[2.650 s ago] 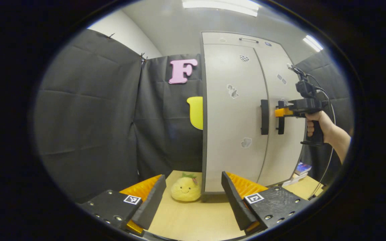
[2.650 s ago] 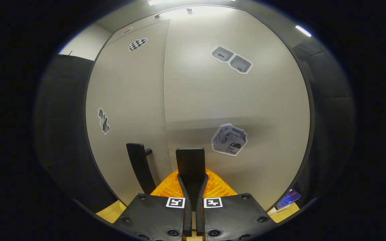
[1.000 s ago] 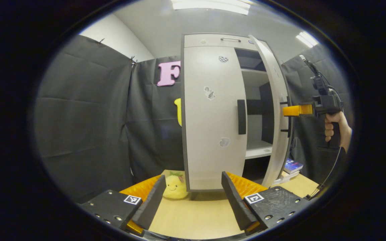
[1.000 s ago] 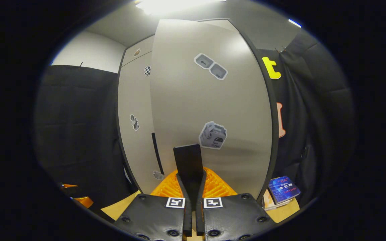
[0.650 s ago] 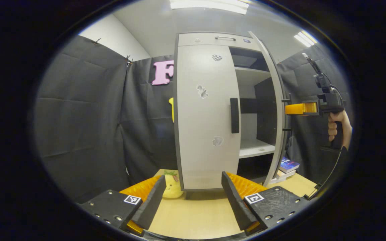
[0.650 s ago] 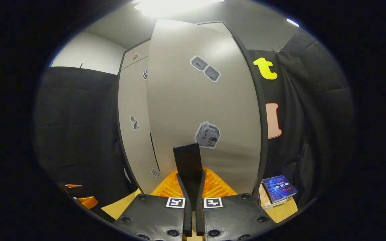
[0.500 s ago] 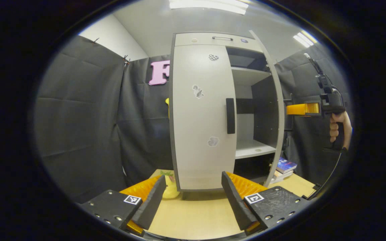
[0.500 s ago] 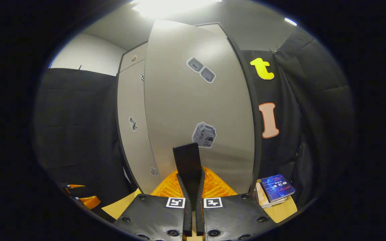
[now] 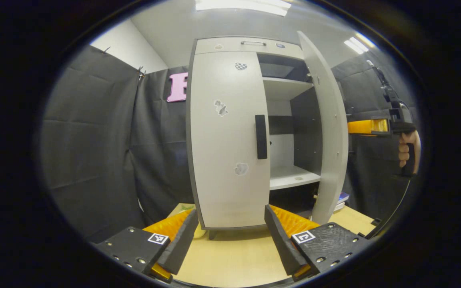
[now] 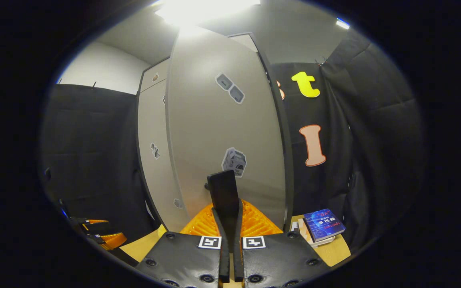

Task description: Open the right door of the double-door shoe cabinet with the right hand, and open the left door with the left hand.

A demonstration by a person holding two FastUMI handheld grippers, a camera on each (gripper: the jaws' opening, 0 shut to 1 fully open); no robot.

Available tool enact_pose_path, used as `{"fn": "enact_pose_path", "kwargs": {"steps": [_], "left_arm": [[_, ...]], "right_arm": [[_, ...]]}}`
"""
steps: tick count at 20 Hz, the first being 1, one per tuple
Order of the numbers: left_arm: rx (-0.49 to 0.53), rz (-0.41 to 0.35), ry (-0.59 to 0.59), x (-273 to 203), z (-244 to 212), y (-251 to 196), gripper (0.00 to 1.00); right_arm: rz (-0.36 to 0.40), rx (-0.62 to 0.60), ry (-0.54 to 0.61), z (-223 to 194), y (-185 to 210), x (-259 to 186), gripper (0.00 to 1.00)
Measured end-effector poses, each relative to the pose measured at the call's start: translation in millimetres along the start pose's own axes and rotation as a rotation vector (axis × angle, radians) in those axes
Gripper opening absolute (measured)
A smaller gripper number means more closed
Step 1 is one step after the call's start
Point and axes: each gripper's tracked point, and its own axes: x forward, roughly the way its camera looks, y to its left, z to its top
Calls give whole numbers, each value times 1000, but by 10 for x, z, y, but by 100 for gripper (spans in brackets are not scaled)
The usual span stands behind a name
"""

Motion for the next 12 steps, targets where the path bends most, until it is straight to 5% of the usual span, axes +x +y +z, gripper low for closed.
{"fn": "enact_pose_path", "kwargs": {"steps": [12], "left_arm": [[-61, -43, 2, 161, 13, -294, 96]], "right_arm": [[-102, -31, -30, 126, -782, -338, 5]]}}
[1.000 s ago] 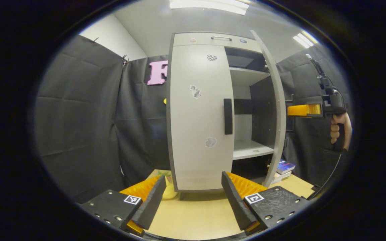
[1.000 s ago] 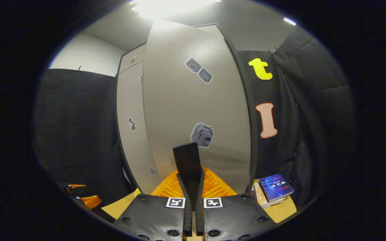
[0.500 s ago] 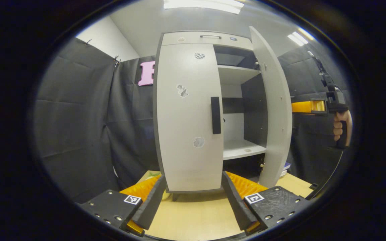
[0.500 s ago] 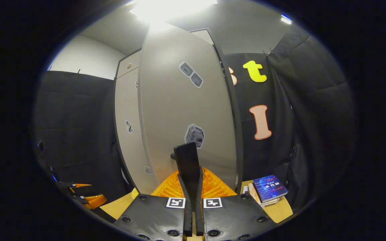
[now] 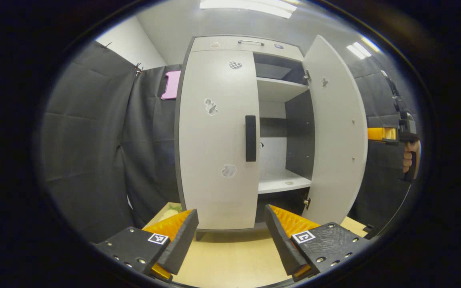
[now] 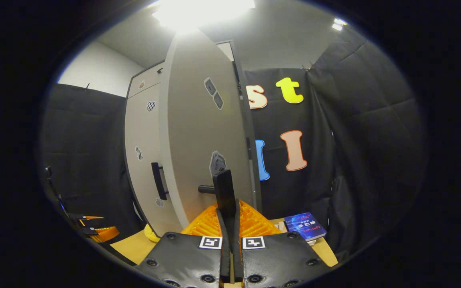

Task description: Open the right door of the double-door shoe cabinet with the right hand, and open the left door with the left hand.

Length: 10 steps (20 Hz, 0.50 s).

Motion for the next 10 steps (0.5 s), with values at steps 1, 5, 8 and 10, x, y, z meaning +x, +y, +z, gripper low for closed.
{"fn": "enact_pose_path", "kwargs": {"steps": [1, 5, 8, 10], "left_arm": [[-21, -10, -1, 2, 18, -29, 95], [-83, -14, 2, -6, 40, 18, 96], [-108, -5, 20, -9, 12, 58, 96], [-113, -8, 21, -26, 29, 109, 96]], "right_arm": [[-20, -18, -5, 21, -154, -16, 4], [50, 66, 31, -7, -258, -71, 4], [-7, 32, 6, 46, -400, -62, 4], [-33, 44, 9, 35, -371, -83, 4]]}}
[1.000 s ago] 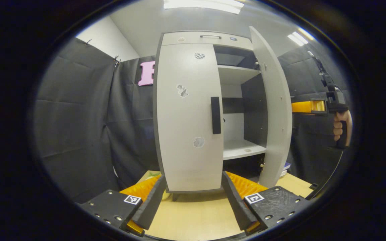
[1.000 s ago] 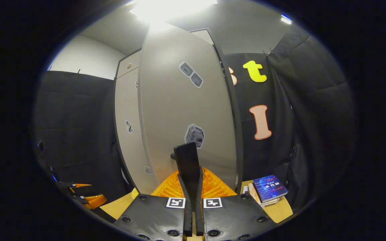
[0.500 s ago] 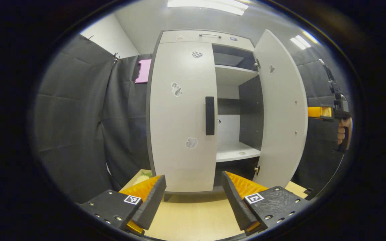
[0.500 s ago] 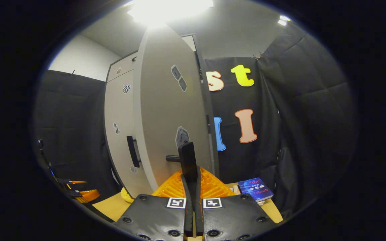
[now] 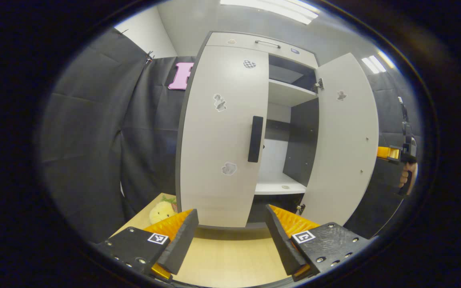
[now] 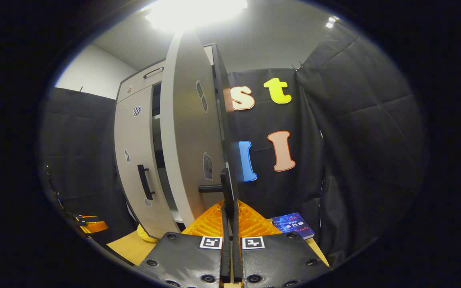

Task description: Open the right door of the double-door shoe cabinet with the right hand, and open the left door with the left hand.

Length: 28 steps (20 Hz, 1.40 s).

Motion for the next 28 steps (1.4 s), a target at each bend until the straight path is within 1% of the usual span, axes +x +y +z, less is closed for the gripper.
{"fn": "enact_pose_path", "kwargs": {"steps": [1, 2, 3, 4, 5, 9, 10, 11, 15, 16, 18, 19, 20, 21, 22, 23, 24, 26, 28], "left_arm": [[3, -5, 0, 13, 17, 22, 95], [10, -8, 0, 20, 36, 73, 95], [19, -11, -1, 43, 57, 120, 96], [28, -17, -3, 63, 77, 142, 96], [34, -26, -7, 93, 114, 151, 96], [50, -86, -72, 292, 397, 183, 96], [58, -94, -92, 365, 464, 187, 96], [64, -98, -107, 446, 529, 187, 96], [61, -129, -167, 729, 815, -5, 96], [61, -137, -178, 817, 898, -49, 95], [67, -148, -197, 986, 1047, -188, 96], [70, -148, -205, 1072, 1122, -267, 96], [73, -147, -212, 1154, 1184, -333, 95], [77, -142, -219, 1240, 1250, -398, 95], [84, -135, -226, 1324, 1304, -446, 95], [94, -124, -232, 1420, 1362, -496, 95], [104, -108, -235, 1519, 1386, -526, 95], [117, -80, -236, 1721, 1423, -623, 95], [113, -54, -204, 1927, 1383, -695, 95]], "right_arm": [[-3, 12, 8, -15, 28, -3, 4], [-27, 15, 6, -5, 1, -14, 7], [-47, 10, 11, -25, -33, -55, 7], [-45, 17, 17, -30, 13, -98, 4], [-53, 24, 22, -37, 46, -140, 4], [-135, -8, 23, -44, -31, -398, 2], [-158, -13, 26, -27, -73, -460, 0], [-186, -18, 33, -22, -151, -536, 2], [-314, -41, 27, 86, -499, -844, 4], [-340, -33, 14, 116, -592, -853, 29], [-403, -16, -4, 130, -816, -868, 94], [-434, -14, -9, 122, -943, -882, 100], [-464, -15, -19, 137, -1080, -868, 97], [-475, -13, -32, 150, -1177, -837, 98], [-471, -4, -42, 172, -1262, -774, 98], [-468, 7, -46, 170, -1368, -696, 92], [-467, 17, -41, 150, -1459, -606, 98], [-456, 18, -41, 129, -1627, -442, 98], [-439, 9, -47, 138, -1759, -241, 98]]}}
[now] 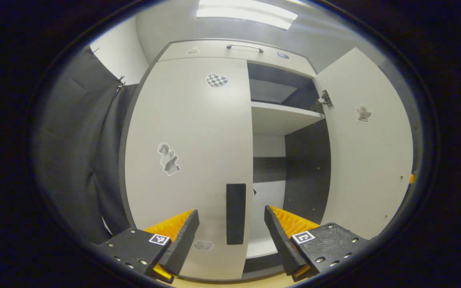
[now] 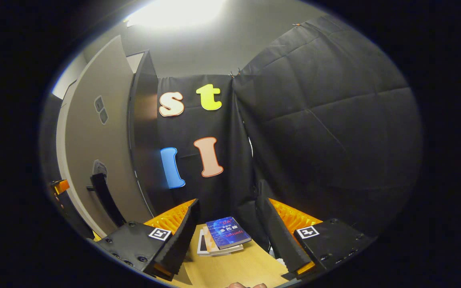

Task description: Open the right door of the double-door shoe cabinet with the right hand, and open the left door with the left hand.

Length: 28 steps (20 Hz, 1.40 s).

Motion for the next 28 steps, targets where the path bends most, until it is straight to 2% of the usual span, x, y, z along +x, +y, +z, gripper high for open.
{"fn": "enact_pose_path", "kwargs": {"steps": [3, 6, 7, 9, 10, 11, 12, 14, 15, 16, 19, 23, 28], "left_arm": [[-29, 25, 49, 281, -134, -59, 93], [-29, 56, 93, 436, -273, -89, 55], [-26, 58, 101, 471, -296, -111, 62], [-18, 131, 100, 463, -303, -27, 51], [-19, 153, 103, 503, -329, 11, 38], [-12, 163, 102, 491, -315, 3, 33], [7, 172, 111, 488, -317, -6, 29], [19, 192, 113, 490, -326, -4, 26], [5, 203, 106, 468, -315, 9, 23], [-16, 206, 98, 479, -332, 12, 21], [-50, 206, 69, 516, -299, 6, 7], [-48, 200, 78, 440, -333, 5, 7], [-65, 149, 76, 311, -347, 41, 7]], "right_arm": [[40, -8, 11, -100, -15, 307, 98], [62, 1, -2, -113, -30, 600, 98], [80, 14, 10, -166, -4, 695, 98], [112, 30, 52, -310, -18, 882, 98], [122, 36, 67, -350, -40, 955, 92], [130, 49, 83, -401, -41, 1011, 98], [146, 67, 98, -441, -17, 1059, 98], [175, 96, 119, -491, 54, 1210, 98], [186, 98, 124, -515, 74, 1249, 92], [193, 88, 128, -528, 72, 1263, 98], [197, 29, 143, -597, 79, 1384, 98], [223, 18, 144, -583, 139, 1264, 98], [206, 26, 128, -559, 207, 997, 98]]}}
